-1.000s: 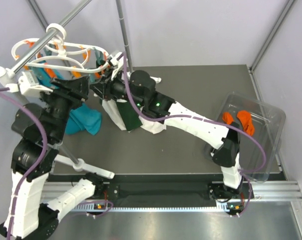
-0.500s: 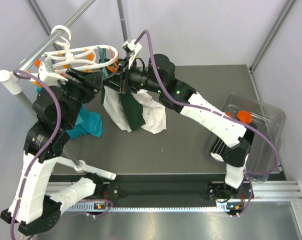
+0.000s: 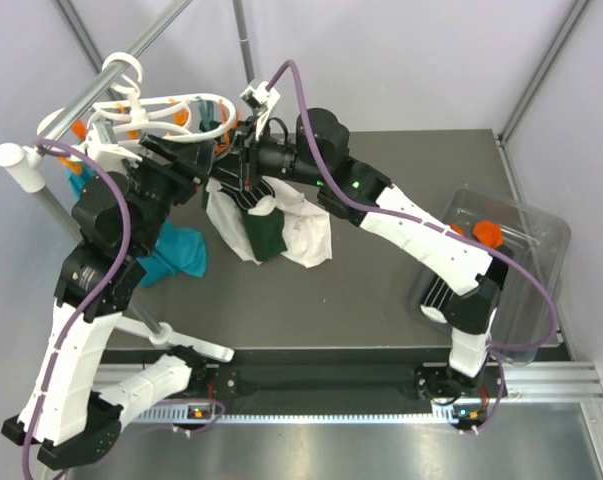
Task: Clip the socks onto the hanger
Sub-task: Open the clamp at the hanger.
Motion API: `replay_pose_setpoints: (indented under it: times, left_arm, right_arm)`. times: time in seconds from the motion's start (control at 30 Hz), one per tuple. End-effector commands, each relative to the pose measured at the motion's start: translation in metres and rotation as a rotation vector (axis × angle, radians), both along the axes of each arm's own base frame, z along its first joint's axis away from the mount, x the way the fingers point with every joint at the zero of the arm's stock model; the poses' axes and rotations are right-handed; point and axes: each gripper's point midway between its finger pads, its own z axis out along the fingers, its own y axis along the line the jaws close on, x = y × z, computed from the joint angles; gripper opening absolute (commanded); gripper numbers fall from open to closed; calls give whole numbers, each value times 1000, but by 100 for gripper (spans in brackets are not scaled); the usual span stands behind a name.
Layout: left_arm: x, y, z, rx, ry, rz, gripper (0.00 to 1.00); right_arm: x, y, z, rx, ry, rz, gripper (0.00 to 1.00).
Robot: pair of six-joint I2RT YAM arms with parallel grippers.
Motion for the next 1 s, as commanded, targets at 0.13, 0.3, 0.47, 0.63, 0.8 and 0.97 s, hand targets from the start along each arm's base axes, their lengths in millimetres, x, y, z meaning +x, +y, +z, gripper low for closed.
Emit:
replay_pose_setpoints:
  times: [0.13,0.3,0.47,0.63,0.8,0.97]
  left_arm:
    - [13,0,21,22,-97,27,60]
    - [14,-3,22,28,-122,11,39]
    - [14,-3,22,62,-120,11,15]
    - [14,2,19,68,-100,33,0]
    - [15,10,14,77,-62,75,0]
    - [11,17,14,80,-57,102,0]
  right_arm:
    - [-20,-20,42,66,-55,41,0]
    - [-20,-21,43,62,-62,38,0]
    - [-19,-22,45,57,-69,28,5]
    - [-10,-42,36,-7,-45,-73,50]
    - [-1,-113,22,-81,8,-321,61]
    - [12,-236,-39,-275,105,-637,58]
